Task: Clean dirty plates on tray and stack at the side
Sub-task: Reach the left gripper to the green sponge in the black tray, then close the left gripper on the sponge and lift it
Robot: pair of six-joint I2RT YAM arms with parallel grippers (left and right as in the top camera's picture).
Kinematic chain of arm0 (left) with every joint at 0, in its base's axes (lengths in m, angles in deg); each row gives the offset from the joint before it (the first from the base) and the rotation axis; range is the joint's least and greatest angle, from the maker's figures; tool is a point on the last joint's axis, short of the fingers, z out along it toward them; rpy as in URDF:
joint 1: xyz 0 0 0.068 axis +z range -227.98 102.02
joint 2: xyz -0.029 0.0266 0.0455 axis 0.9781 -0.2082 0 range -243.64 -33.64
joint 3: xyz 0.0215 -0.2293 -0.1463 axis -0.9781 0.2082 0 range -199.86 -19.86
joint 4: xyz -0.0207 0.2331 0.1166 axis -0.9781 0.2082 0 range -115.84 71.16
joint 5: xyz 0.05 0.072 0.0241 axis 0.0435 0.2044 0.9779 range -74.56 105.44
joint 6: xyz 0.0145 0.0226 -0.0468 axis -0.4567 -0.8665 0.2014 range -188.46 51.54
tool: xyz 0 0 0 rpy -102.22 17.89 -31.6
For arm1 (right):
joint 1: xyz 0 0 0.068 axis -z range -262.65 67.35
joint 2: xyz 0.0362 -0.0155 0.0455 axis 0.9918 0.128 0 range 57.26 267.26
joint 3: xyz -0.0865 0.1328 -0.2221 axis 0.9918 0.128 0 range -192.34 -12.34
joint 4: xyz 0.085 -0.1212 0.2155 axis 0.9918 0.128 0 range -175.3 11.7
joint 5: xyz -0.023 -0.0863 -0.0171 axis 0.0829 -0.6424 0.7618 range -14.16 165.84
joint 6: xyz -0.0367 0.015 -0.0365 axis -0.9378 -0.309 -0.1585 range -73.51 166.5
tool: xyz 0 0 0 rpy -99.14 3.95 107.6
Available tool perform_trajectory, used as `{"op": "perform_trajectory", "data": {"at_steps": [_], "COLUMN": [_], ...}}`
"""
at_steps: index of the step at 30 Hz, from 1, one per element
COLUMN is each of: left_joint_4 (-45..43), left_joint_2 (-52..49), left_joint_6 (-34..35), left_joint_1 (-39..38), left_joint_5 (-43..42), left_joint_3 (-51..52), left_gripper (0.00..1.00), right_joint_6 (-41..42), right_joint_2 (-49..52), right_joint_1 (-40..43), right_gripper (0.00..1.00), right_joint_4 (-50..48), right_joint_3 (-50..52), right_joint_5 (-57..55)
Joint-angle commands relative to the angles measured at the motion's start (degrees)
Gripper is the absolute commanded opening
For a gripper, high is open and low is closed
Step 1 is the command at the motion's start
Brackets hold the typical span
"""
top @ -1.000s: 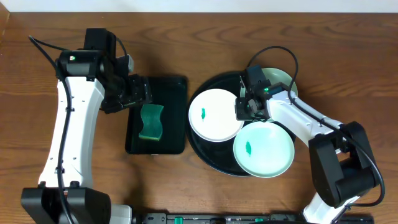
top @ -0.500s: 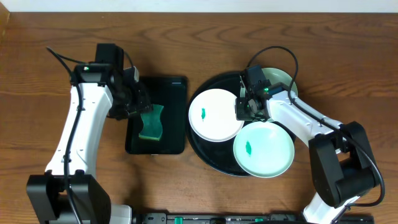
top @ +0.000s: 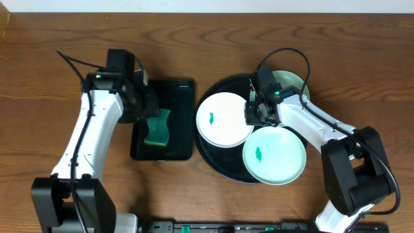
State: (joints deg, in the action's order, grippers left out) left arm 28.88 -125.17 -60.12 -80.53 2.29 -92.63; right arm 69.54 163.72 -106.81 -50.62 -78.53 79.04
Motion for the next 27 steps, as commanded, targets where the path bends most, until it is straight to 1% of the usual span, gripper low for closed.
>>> {"op": "perform_trajectory", "data": {"at_steps": [1,3,6,7,24,27], "left_joint_4": [-0.68,-0.85,-0.74,-0.83,-1.46,-1.51], "left_joint_2": [-0.83,-1.36,-2.49,-2.82,-9.33,-10.49], "left_joint_6": [0.15,2.32,6.91,7.69,7.74,5.25], "left_joint_1": [-2.23,-3.45,-4.98,-5.25,-5.31,-5.31], "left_joint_5": [2.1,5.49,13.18,14.25,13.35,10.45], "left_joint_3": [0.35,0.35,0.35,0.35,0.35,0.35], "left_gripper": [0.53,0.53,0.53,0.53,0.54,0.54], "right_joint_6": [0.52,0.52,0.52,0.52,0.52,0.52], "right_joint_2": [-0.24,-0.24,-0.24,-0.24,-0.24,-0.24], "right_joint_1": [-0.33,-0.33,-0.33,-0.33,-0.33,-0.33], "right_gripper": [0.04,0.04,0.04,0.04,0.05,0.05], "right_joint_4": [-0.09,-0.09,-0.07,-0.07,-0.2,-0.2], "right_joint_3": [0.33,0.33,0.33,0.33,0.33,0.33], "right_joint_5": [0.07,0.07,0.07,0.07,0.07,0.07]}}
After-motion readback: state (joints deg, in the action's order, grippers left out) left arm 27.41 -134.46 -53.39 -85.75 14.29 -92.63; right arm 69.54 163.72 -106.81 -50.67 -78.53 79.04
